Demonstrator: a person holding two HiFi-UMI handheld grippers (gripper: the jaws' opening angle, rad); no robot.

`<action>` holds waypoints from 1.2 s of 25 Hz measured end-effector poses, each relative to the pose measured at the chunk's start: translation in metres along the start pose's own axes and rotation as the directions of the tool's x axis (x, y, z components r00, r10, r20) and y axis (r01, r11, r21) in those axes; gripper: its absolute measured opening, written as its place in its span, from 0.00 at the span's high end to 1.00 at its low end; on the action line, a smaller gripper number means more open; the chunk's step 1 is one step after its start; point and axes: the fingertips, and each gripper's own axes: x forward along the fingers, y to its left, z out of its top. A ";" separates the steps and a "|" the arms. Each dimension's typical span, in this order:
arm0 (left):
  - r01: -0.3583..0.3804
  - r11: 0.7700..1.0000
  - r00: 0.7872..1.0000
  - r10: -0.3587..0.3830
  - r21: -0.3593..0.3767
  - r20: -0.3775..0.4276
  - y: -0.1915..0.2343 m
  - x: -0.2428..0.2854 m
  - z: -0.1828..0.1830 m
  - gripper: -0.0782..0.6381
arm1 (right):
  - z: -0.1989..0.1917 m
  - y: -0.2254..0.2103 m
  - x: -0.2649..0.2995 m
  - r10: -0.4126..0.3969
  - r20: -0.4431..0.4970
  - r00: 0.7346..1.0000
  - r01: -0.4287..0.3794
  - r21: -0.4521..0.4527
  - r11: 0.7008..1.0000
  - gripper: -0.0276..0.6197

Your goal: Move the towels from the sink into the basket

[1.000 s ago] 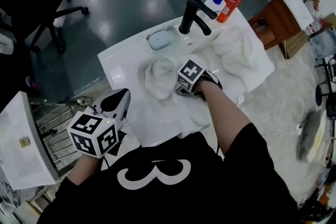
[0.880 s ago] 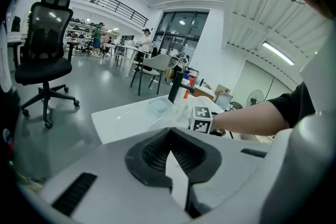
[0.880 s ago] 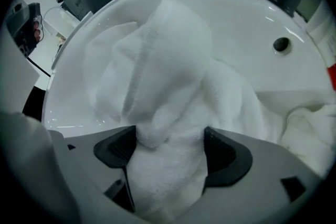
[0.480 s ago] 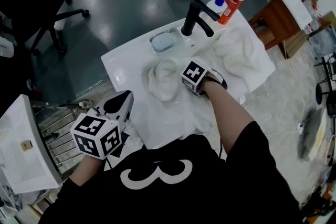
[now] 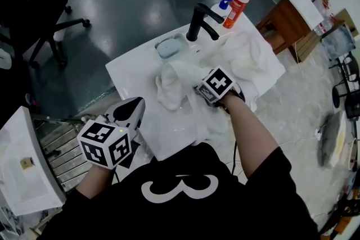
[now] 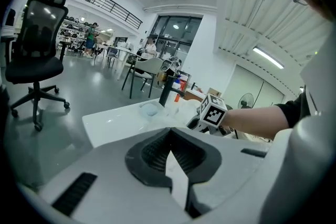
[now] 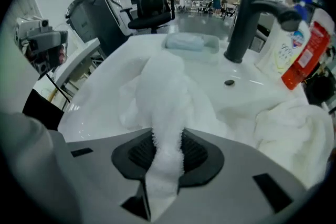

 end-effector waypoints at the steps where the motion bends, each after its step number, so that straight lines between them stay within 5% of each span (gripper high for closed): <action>1: 0.005 1.000 1.000 -0.005 0.002 0.003 -0.001 0.001 0.000 0.88 | 0.003 0.004 -0.009 0.002 0.042 0.999 -0.003 0.018 1.000 0.79; 6: 0.031 0.999 0.999 -0.031 -0.023 0.006 -0.008 0.006 -0.006 0.88 | 0.006 0.019 -0.057 -0.027 0.257 0.966 -0.008 0.135 0.991 0.79; 13: 0.101 0.995 0.995 -0.101 -0.008 0.018 -0.039 0.009 -0.003 0.88 | -0.003 0.044 -0.129 -0.062 0.516 0.854 -0.080 0.247 0.966 0.79; 26: 0.209 0.977 0.978 -0.207 0.048 -0.037 -0.155 0.029 -0.006 0.88 | -0.086 0.067 -0.227 -0.138 0.745 0.652 -0.224 0.364 0.904 0.80; 30: 0.238 0.969 0.971 -0.236 0.069 -0.047 -0.202 0.030 -0.008 0.88 | -0.122 0.073 -0.261 -0.160 0.777 0.609 -0.237 0.371 0.898 0.80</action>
